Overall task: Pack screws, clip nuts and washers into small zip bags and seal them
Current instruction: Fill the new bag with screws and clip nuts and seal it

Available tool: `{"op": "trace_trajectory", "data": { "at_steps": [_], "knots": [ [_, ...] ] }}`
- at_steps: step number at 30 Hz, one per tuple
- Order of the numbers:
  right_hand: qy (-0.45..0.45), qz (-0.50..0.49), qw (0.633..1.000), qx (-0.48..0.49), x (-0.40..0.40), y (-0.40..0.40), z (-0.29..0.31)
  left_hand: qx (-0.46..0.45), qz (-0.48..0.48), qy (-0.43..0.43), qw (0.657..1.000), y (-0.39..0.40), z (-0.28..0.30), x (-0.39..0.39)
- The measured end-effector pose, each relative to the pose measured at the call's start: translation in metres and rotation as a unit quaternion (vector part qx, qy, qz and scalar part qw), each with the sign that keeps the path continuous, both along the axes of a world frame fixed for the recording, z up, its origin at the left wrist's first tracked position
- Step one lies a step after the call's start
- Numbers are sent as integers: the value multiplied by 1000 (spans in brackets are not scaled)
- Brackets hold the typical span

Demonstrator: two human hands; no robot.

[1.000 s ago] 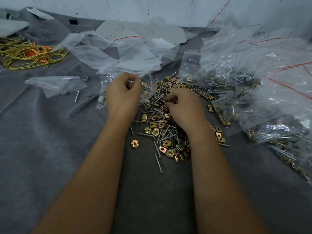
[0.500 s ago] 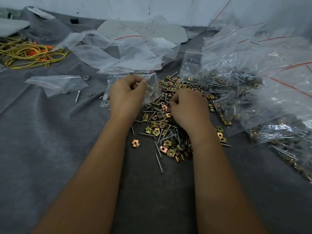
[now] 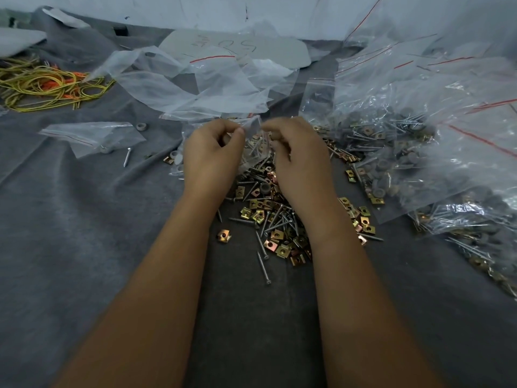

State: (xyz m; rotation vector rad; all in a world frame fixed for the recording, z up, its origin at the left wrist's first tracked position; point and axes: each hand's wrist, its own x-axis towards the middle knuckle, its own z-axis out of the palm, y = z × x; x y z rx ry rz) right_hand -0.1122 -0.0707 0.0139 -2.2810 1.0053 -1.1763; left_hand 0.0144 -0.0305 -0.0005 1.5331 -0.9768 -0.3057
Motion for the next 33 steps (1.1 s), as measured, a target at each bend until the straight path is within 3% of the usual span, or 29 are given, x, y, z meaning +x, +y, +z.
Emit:
{"op": "trace_trajectory", "data": {
  "at_steps": [3,7,10,16,20,24,28,33],
  "knots": [
    [27,-84,996,13,-3,-4,-4,-9,14,26,1000,0,0,0],
    [166,-77,981,61,-4,-8,-12,-6,14,27,1000,0,1,0],
    [195,-84,975,63,-2,-8,-11,-2,11,26,1000,0,1,1],
    [121,-121,982,80,-3,-9,-12,1,13,26,1000,-1,0,1],
    [-32,-140,987,77,-4,-8,-6,-7,26,19,999,0,1,1],
    [-131,-72,987,61,-4,0,0,-1,25,20,999,0,1,1],
    [-104,14,992,66,1,2,-1,-6,-18,14,1000,3,3,-1],
    [-107,17,989,101,-2,0,-3,-23,-91,67,993,5,9,-1]
  ]
}}
